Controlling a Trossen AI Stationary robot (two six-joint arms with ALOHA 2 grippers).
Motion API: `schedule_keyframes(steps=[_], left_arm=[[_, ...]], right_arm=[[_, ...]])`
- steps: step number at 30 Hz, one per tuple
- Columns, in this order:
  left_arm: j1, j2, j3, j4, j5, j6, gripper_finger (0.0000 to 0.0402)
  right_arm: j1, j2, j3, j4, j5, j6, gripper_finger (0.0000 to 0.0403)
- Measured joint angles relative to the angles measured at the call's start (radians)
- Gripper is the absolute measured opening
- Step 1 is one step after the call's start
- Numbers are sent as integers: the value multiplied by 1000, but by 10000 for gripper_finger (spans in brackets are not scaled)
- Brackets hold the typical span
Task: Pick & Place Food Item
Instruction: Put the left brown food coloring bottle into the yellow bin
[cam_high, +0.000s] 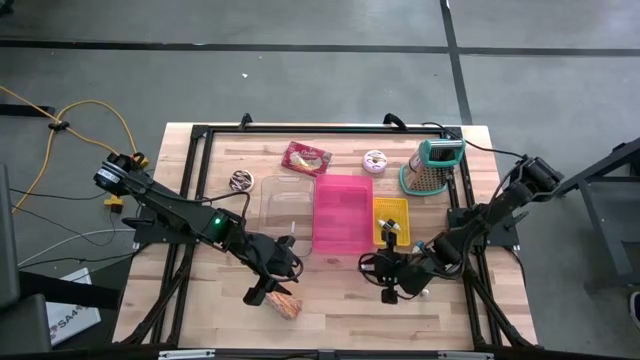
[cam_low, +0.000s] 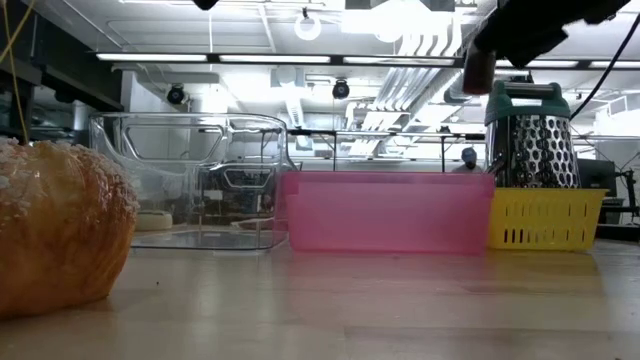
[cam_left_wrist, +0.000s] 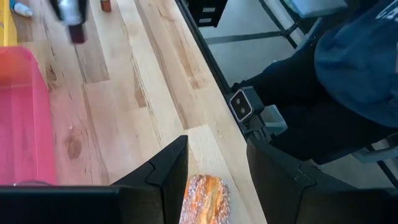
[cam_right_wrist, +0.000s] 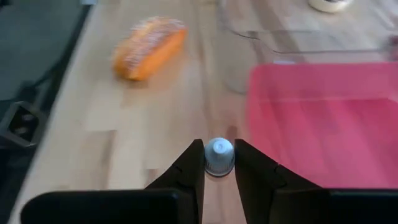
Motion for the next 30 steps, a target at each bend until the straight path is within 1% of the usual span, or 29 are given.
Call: schedule_keyframes(steps=[9, 14, 18, 25, 30], left_arm=[[0, 0, 0, 18, 0, 0, 159], [0, 0, 0, 18, 0, 0, 159], [0, 0, 0, 18, 0, 0, 159], [0, 0, 0, 18, 0, 0, 159], [0, 0, 0, 18, 0, 0, 159]], right_arm=[[-2, -3, 0, -145, 88, 163, 61], [-2, -25, 0, -283, 158, 301, 61], [-2, -53, 0, -394, 194, 388, 61], [-15, -93, 0, -533, 234, 464, 61], [-61, -98, 0, -589, 234, 484, 61]])
